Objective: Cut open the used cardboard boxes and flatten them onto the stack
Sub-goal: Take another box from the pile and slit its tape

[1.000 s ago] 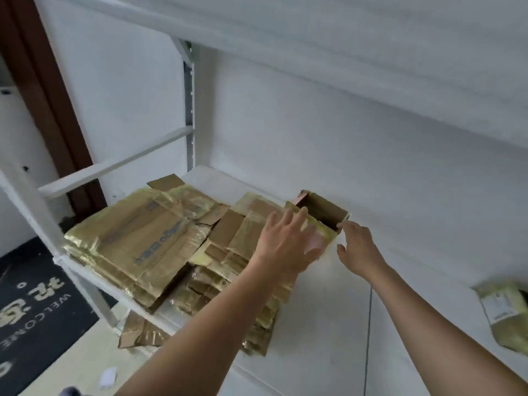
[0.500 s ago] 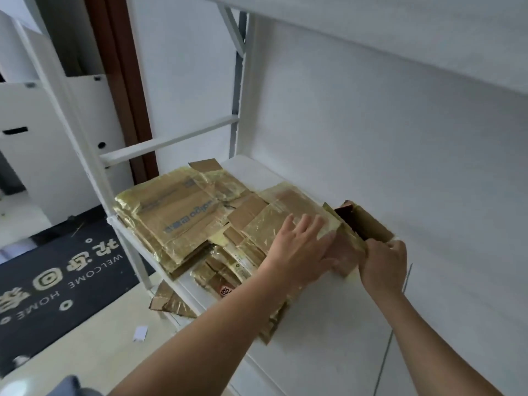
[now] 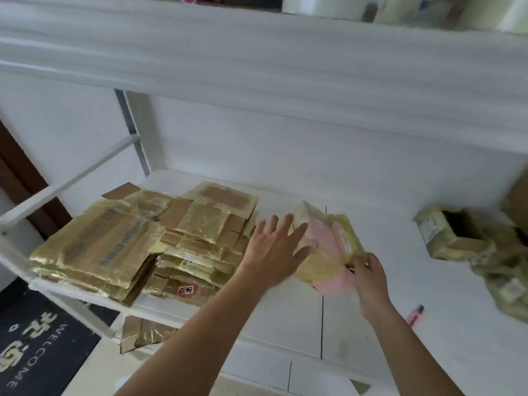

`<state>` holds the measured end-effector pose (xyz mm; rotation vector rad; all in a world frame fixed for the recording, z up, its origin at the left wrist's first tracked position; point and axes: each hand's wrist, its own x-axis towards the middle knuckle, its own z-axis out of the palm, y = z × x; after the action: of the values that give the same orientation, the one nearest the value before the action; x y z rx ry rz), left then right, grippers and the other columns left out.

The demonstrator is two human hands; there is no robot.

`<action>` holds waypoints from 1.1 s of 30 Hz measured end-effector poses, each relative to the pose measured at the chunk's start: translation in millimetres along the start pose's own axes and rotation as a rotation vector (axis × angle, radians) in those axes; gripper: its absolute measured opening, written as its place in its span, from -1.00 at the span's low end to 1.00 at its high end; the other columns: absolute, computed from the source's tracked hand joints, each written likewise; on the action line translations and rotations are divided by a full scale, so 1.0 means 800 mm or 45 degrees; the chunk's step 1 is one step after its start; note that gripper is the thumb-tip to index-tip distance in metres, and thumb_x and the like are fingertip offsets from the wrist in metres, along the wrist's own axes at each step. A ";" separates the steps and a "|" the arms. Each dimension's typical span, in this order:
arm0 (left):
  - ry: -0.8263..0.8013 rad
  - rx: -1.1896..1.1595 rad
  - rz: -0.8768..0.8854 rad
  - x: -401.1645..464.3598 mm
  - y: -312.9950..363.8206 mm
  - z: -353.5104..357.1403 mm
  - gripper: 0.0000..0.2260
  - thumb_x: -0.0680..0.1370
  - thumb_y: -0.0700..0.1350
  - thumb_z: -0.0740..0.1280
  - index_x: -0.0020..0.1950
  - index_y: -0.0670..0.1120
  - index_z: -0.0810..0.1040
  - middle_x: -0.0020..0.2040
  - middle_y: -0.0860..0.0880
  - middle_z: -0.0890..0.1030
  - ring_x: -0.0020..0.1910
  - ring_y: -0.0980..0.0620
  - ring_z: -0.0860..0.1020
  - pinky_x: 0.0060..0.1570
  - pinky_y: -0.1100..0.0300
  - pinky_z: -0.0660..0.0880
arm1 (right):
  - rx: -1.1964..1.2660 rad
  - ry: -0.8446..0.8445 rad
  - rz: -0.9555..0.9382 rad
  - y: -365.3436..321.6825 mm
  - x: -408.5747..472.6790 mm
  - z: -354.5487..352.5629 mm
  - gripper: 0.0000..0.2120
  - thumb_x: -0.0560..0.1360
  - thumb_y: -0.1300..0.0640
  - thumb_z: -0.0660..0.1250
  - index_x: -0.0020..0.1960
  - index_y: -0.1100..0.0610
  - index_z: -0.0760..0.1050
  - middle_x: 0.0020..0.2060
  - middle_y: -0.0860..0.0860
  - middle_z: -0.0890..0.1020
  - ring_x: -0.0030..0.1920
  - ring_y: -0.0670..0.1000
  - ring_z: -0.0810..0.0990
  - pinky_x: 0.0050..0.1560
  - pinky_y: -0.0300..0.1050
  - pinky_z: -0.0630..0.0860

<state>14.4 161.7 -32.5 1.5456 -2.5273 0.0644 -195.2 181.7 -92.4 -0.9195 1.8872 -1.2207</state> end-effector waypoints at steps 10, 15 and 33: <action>-0.292 -0.405 0.077 0.002 0.091 0.072 -0.45 0.57 0.19 0.27 0.52 0.06 0.28 0.51 0.11 0.24 0.51 0.03 0.14 0.40 -0.03 0.28 | -0.333 -0.189 0.147 0.079 0.009 -0.047 -0.86 0.62 0.25 0.17 -0.08 0.25 0.44 -0.16 0.21 0.62 -0.23 0.14 0.63 -0.19 0.11 0.64; -0.381 -0.387 -0.021 0.014 0.138 0.112 -0.47 0.58 -0.04 0.33 0.52 0.13 0.26 0.56 0.18 0.13 0.57 -0.10 -0.20 0.50 -0.07 0.13 | -1.150 -0.348 -0.179 0.102 0.058 -0.137 -0.72 0.64 0.17 0.11 0.21 0.03 0.54 0.12 0.02 0.59 0.19 0.05 0.56 0.14 -0.11 0.47; -0.408 -0.174 -0.408 0.023 0.228 0.129 -0.58 0.58 -0.10 0.33 0.43 0.06 0.37 0.39 0.06 0.37 0.48 -0.18 0.21 0.11 -0.02 0.53 | -1.132 -0.473 -0.599 0.116 0.159 -0.230 -0.90 0.44 0.05 0.40 -0.14 0.00 0.48 -0.28 -0.10 0.61 -0.24 -0.04 0.60 -0.32 -0.16 0.39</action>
<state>-168.7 215.5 -120.3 2.0145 -2.3994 -0.4207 -431.9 182.7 -143.7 -1.9836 1.9413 -0.3177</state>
